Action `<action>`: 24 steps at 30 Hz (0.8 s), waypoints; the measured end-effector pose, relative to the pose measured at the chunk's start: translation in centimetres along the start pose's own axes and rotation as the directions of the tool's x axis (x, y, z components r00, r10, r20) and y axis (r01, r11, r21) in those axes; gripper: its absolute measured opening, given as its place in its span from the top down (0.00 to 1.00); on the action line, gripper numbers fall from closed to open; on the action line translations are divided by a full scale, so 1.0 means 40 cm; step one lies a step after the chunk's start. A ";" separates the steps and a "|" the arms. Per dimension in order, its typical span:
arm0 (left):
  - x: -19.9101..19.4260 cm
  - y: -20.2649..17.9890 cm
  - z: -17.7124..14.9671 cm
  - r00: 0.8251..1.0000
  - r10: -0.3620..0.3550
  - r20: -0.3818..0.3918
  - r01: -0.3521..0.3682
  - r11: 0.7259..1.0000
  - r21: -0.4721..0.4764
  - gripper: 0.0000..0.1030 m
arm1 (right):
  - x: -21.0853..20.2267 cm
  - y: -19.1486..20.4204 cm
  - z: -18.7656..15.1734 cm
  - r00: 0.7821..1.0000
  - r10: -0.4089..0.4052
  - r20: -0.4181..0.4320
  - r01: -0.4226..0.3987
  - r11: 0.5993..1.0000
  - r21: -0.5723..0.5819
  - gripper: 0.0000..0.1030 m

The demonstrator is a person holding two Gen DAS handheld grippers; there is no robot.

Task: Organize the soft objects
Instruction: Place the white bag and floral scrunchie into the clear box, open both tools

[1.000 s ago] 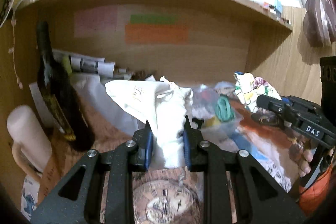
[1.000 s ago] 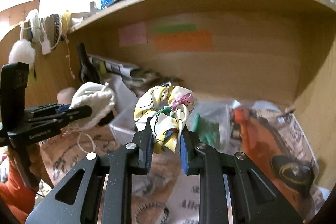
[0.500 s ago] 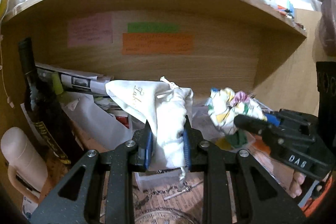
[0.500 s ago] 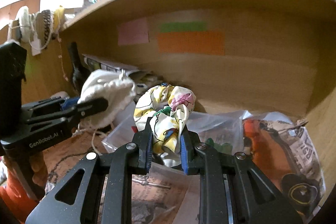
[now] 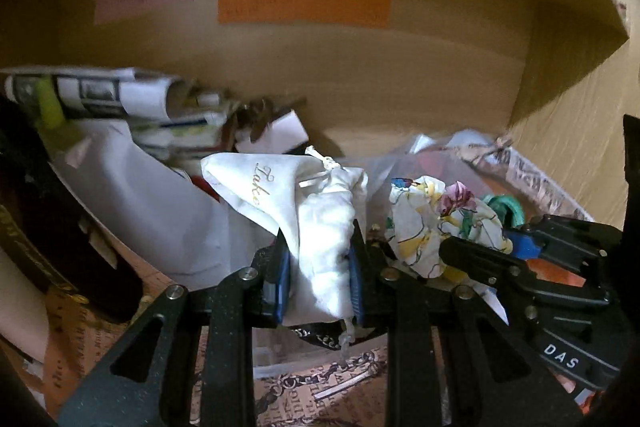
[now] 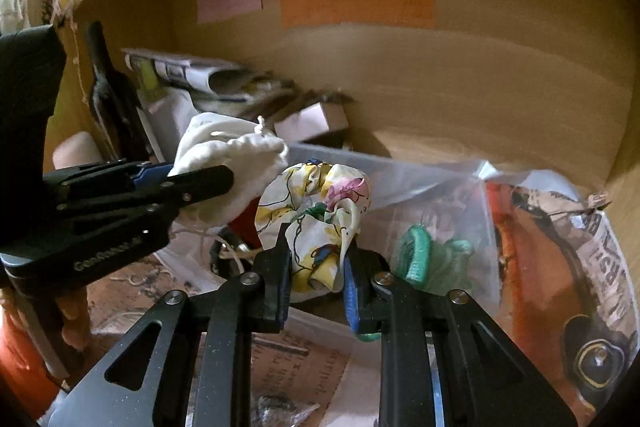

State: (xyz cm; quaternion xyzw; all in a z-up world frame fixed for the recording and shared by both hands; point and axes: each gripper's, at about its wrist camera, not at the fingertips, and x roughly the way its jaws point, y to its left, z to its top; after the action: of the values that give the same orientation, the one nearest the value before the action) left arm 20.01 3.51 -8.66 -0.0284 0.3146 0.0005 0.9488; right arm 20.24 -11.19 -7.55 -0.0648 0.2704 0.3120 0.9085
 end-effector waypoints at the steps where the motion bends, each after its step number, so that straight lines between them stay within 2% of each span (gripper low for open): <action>1: 0.010 0.001 -0.001 1.000 0.002 -0.009 -0.002 1.000 0.000 0.76 | 0.008 0.001 -0.002 1.000 -0.004 -0.008 0.004 1.000 -0.003 0.81; 9: 0.054 -0.009 -0.015 0.998 0.000 -0.066 0.000 1.000 0.006 0.76 | 0.054 -0.001 -0.011 0.998 -0.024 -0.061 0.022 0.999 -0.023 0.80; 15: 0.038 -0.010 -0.019 0.998 -0.006 -0.067 0.007 1.000 0.016 0.68 | 0.048 0.009 -0.011 0.997 -0.036 -0.063 0.033 0.998 -0.047 0.62; 18: 0.002 -0.003 -0.020 0.999 -0.016 -0.049 0.016 1.000 0.005 0.66 | 0.028 0.012 -0.006 0.999 -0.034 -0.039 0.032 0.998 -0.052 0.55; 20: -0.023 -0.003 -0.017 0.999 -0.027 -0.028 0.027 1.000 0.002 0.61 | 0.012 0.016 -0.002 0.999 -0.034 -0.015 0.034 0.998 -0.052 0.49; 24: -0.099 -0.013 -0.009 0.998 -0.034 0.047 0.034 0.999 0.016 0.51 | -0.028 0.026 0.008 0.999 -0.040 0.032 0.042 0.997 -0.061 0.48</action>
State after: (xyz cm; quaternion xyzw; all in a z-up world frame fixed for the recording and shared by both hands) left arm 16.64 3.05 -6.54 -0.0267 0.2916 -0.0174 0.9560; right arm 19.02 -10.87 -6.60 -0.0936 0.2455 0.3023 0.9163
